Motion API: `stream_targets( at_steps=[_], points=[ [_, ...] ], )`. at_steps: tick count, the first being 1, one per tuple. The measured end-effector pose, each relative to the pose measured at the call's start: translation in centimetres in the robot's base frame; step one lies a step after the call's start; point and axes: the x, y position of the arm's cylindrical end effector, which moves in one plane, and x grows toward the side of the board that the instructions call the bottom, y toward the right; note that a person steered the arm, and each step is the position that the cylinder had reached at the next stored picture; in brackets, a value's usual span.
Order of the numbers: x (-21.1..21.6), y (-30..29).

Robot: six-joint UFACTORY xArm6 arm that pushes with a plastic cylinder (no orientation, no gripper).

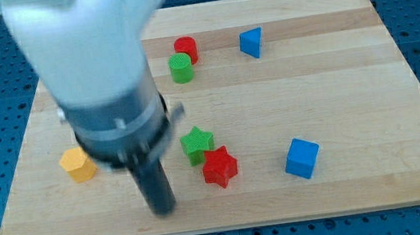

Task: Push the red star and green star to the top side

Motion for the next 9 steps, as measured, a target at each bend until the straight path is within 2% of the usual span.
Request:
stream_targets(
  at_steps=[1, 2, 3, 5, 9],
  points=[
    [0.2, 0.3],
    [0.2, 7.2],
    [-0.1, 11.2],
    [-0.8, 9.5],
    [-13.5, 3.4]
  ],
)
